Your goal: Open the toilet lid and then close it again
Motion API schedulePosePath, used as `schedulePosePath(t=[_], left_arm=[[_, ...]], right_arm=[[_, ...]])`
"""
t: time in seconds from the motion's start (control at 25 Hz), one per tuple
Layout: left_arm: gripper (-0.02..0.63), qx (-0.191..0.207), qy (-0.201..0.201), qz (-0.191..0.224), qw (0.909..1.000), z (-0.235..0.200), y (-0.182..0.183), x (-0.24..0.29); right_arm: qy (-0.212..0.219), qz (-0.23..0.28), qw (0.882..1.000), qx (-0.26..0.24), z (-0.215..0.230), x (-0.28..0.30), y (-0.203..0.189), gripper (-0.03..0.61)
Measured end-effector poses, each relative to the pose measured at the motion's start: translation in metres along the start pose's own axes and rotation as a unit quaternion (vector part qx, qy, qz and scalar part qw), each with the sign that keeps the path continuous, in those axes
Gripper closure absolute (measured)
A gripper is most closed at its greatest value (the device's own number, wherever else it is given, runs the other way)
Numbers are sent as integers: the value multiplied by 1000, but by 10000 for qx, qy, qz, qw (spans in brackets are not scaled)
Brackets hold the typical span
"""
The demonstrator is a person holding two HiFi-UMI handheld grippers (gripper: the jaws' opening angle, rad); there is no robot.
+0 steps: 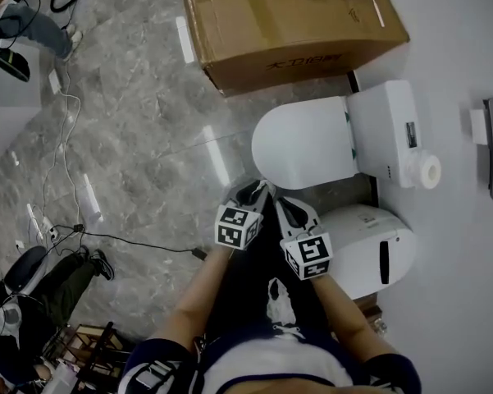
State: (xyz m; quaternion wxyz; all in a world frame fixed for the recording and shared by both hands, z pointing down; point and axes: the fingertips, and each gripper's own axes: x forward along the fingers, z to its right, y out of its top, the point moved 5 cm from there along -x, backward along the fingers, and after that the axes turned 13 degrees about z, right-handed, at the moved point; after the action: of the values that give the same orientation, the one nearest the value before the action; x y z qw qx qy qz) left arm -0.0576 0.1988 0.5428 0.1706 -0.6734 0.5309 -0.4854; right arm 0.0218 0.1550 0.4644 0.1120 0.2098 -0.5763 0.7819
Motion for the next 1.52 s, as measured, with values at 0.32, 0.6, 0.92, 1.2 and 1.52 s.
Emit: schedulePosePath(t=[0.32, 0.6, 0.92, 1.2, 1.52], left_arm=[[534, -153, 217, -175, 9995, -31, -23, 32], [526, -396, 440, -516, 9969, -64, -55, 61], [526, -645, 538, -793, 9933, -90, -85, 95], [526, -833, 663, -982, 9895, -113, -111, 113], [517, -879, 591, -1284, 9860, -122, -138, 129]], right_arm=[[-33, -70, 10000, 36, 9, 10, -20, 569], [-91, -46, 9999, 127, 22, 17, -31, 569], [-150, 43, 9992, 355, 33, 26, -37, 569], [-184, 24, 9989, 420, 40, 31, -48, 569], [-327, 157, 9973, 642, 44, 38, -50, 569]])
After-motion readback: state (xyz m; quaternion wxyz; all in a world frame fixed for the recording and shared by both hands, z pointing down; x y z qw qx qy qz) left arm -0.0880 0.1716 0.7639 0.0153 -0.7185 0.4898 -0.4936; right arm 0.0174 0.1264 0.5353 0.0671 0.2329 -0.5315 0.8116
